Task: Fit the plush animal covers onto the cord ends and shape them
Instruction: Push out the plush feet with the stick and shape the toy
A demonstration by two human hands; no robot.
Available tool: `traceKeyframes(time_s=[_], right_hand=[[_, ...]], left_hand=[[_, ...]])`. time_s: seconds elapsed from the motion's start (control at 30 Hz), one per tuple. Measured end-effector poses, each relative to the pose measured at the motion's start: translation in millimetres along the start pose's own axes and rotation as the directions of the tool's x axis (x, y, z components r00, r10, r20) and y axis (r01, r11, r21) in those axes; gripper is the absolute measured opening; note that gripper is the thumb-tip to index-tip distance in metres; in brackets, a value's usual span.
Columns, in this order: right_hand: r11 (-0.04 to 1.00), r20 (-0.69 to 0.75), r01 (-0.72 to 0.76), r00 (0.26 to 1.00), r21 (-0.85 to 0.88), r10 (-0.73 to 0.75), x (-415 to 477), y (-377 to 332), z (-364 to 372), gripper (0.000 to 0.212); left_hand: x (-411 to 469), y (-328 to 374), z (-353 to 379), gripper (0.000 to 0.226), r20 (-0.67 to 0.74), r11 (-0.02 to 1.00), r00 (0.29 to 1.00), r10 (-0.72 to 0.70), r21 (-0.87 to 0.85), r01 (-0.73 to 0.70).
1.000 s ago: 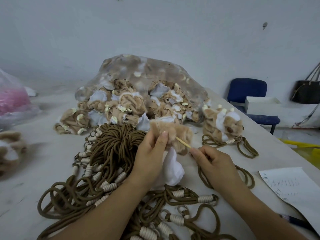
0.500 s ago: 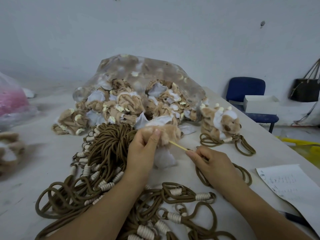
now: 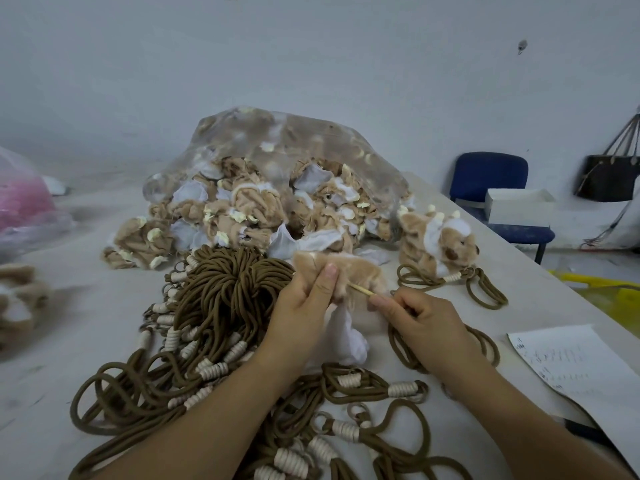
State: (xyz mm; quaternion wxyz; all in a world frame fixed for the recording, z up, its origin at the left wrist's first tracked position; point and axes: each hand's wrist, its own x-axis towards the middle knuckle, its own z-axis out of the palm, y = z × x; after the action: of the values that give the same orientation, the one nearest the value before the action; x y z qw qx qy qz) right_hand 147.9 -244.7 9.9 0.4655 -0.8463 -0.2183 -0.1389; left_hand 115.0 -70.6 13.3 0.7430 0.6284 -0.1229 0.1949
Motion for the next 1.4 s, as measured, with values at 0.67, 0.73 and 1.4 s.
traceKeyframes(time_s=[0.67,0.73,1.4], right_hand=[[0.752,-0.153,0.137,0.941,-0.644,-0.303,5,3,-13,0.050],[0.704,-0.163,0.183,0.905,-0.686,-0.394,5,1,-15,0.050],[0.735,-0.144,0.208,0.912,-0.646,-0.384,5,3,-18,0.048]], left_hand=[[9,3,-16,0.038,-0.373,0.914,0.909,-0.187,0.274,0.300],[11,4,-19,0.044,-0.338,0.910,0.912,-0.233,0.254,0.327],[15,1,-22,0.024,-0.252,0.938,0.910,-0.330,-0.197,0.286]])
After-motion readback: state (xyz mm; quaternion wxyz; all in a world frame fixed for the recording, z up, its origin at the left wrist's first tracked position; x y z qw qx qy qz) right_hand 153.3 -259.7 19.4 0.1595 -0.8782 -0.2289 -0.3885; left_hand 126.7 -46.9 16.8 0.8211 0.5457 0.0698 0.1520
